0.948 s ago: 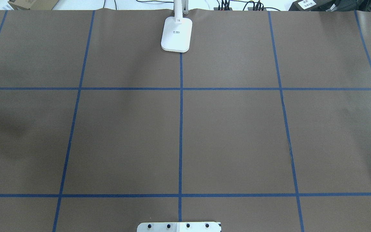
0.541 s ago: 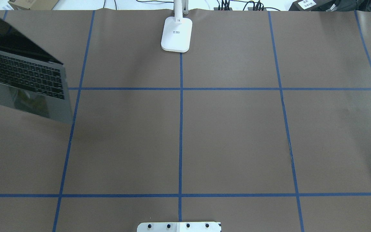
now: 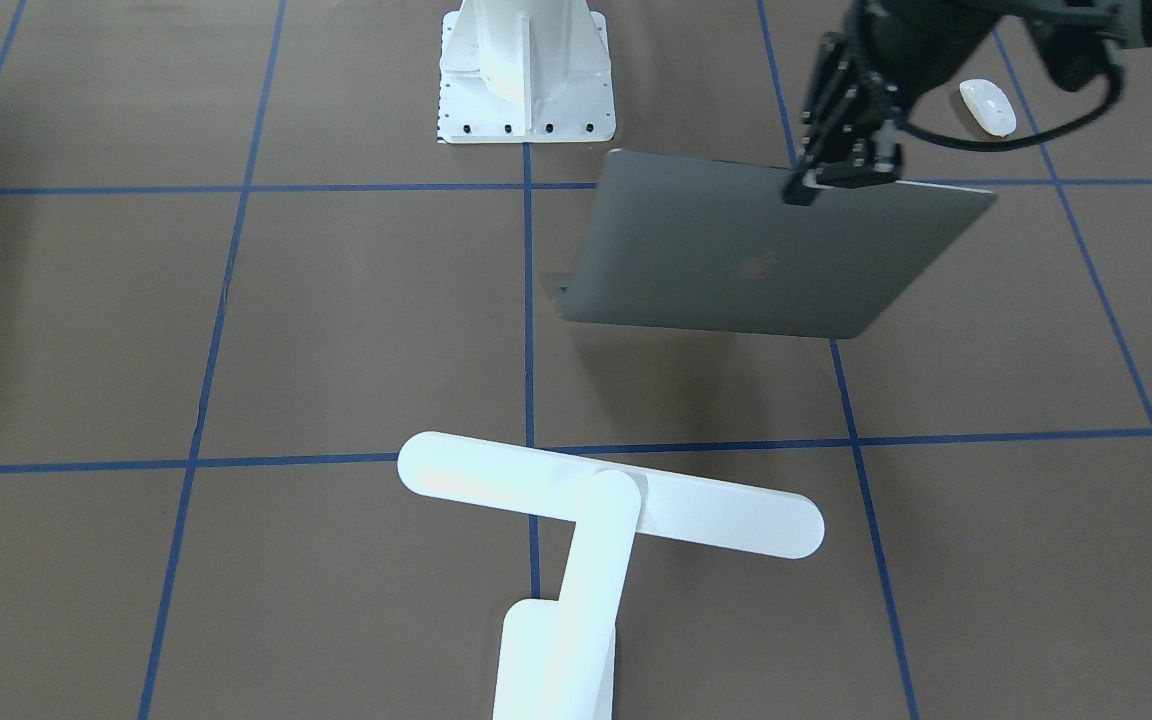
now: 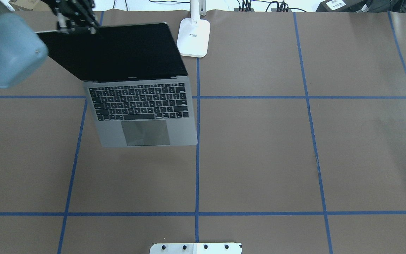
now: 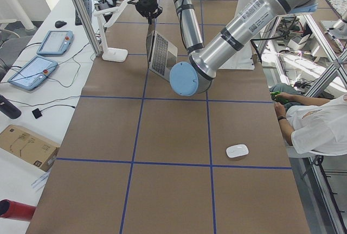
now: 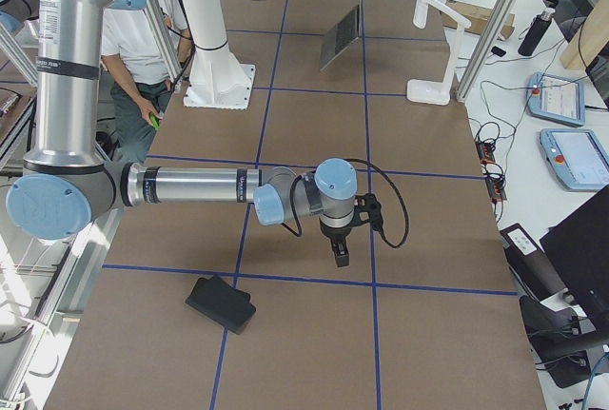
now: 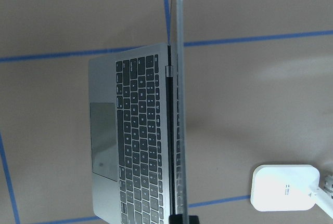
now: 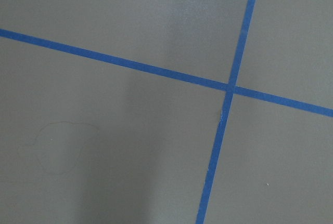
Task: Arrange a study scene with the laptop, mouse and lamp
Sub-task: 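Move the held laptop with the left gripper in front of the white lamp, then lower the laptop onto the table with the left gripper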
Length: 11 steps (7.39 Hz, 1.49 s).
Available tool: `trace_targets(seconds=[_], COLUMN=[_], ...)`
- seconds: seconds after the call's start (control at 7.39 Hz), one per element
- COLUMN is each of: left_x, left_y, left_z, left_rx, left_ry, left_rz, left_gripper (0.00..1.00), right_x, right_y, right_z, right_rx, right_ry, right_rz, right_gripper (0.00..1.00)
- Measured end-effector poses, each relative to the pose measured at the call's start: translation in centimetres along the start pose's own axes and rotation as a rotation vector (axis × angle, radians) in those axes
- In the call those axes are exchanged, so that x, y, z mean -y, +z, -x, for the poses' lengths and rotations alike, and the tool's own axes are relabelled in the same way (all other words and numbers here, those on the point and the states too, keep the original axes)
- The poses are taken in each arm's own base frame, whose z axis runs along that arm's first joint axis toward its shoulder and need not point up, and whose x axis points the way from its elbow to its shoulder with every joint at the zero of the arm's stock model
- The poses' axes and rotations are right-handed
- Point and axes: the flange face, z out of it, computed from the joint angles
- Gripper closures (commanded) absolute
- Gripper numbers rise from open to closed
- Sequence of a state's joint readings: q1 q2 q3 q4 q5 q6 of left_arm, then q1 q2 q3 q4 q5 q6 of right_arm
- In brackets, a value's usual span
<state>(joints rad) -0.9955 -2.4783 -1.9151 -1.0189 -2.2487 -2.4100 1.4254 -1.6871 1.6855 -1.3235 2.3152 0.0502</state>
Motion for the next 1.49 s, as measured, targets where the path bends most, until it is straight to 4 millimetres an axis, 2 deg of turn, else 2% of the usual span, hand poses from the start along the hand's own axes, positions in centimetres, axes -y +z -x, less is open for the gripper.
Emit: trace_targets(seconds=[0.14,0.27,0.54,0.68,0.95,1.49], left_x=[-5.2,-8.7,-13.3,-14.5,-15.4,-15.0], left_y=[2.4,4.2,7.1,8.6,11.5,15.4], left_z=[-0.5,-1.4,-4.5,-5.8,-7.4,-9.4], left_rx=[0.015,0.024,0.028,0.025,0.006,-0.014], left_ry=[-0.019,-0.024,-0.03,-0.026,-0.007,0.013], left_rz=[-0.035,-0.059,-0.066,-0.059,-0.059,-0.063], left_gripper=[1.0,1.0,1.0,1.0,1.0,1.0], right_x=[0.1,0.1,0.1,0.1,0.0,-0.1], right_y=[0.1,0.2,0.3,0.5,0.8,1.2], right_z=[-0.1,-0.2,-0.3,-0.4,-0.8,-1.0], right_rx=[0.001,0.0,0.0,0.0,-0.001,0.0], right_ry=[0.002,0.003,0.005,0.008,0.014,0.019], right_rz=[0.002,0.003,0.005,0.009,0.016,0.021], right_gripper=[0.01,0.01,0.01,0.01,0.01,0.01])
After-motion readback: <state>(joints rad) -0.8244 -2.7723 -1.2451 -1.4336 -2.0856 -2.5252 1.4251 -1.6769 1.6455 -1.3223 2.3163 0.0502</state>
